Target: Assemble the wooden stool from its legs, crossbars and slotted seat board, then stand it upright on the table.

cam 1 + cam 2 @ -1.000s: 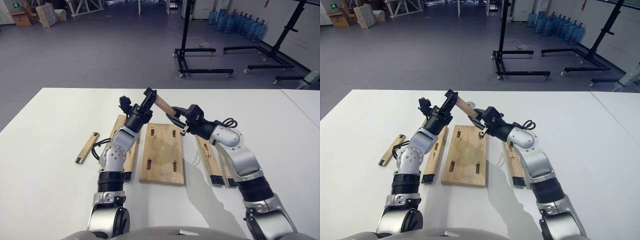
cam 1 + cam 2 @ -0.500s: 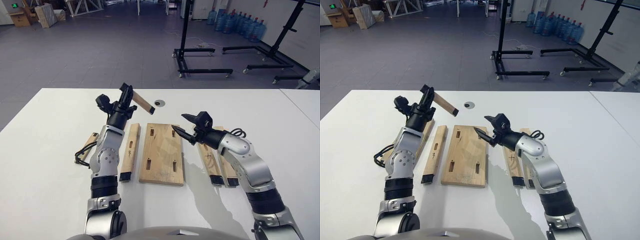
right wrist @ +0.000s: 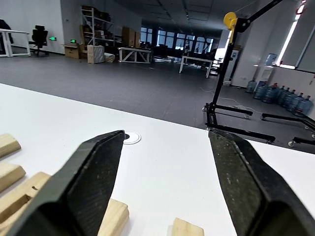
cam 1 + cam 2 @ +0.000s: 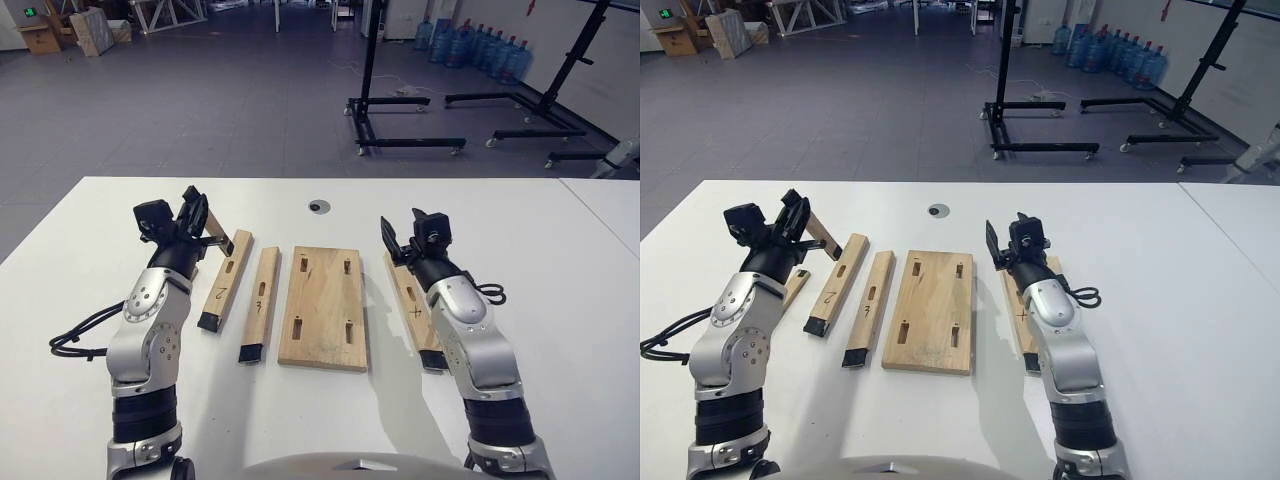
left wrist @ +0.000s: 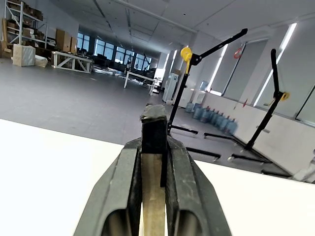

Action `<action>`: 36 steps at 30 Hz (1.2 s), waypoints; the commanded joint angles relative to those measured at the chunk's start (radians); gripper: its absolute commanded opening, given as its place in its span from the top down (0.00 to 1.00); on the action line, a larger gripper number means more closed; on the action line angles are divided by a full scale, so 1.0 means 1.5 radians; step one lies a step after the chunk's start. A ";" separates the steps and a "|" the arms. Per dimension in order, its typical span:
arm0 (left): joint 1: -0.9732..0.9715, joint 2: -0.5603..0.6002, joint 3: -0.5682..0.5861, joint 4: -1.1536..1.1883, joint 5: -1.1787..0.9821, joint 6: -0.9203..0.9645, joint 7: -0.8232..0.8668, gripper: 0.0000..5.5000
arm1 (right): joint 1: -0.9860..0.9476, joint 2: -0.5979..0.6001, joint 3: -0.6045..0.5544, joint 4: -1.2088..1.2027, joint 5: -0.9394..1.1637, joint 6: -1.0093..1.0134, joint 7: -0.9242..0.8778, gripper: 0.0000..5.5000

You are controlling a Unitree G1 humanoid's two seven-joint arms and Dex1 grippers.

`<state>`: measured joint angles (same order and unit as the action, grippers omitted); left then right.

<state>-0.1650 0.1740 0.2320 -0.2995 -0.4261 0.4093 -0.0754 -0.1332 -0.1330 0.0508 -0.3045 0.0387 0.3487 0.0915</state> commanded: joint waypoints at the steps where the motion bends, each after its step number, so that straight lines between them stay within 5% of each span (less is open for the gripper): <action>1: -0.007 0.005 -0.005 0.056 0.022 -0.015 -0.008 0.93 | -0.012 0.018 0.017 0.024 -0.014 -0.020 -0.010 0.43; 36: -0.042 0.006 -0.046 0.322 0.157 -0.216 -0.055 0.93 | -0.072 -0.001 0.012 0.096 -0.032 -0.007 0.035 0.43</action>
<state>-0.2328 0.1716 0.1671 0.1476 -0.2115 0.0821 -0.1553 -0.2212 -0.1252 0.0685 -0.1639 -0.0049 0.3250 0.1371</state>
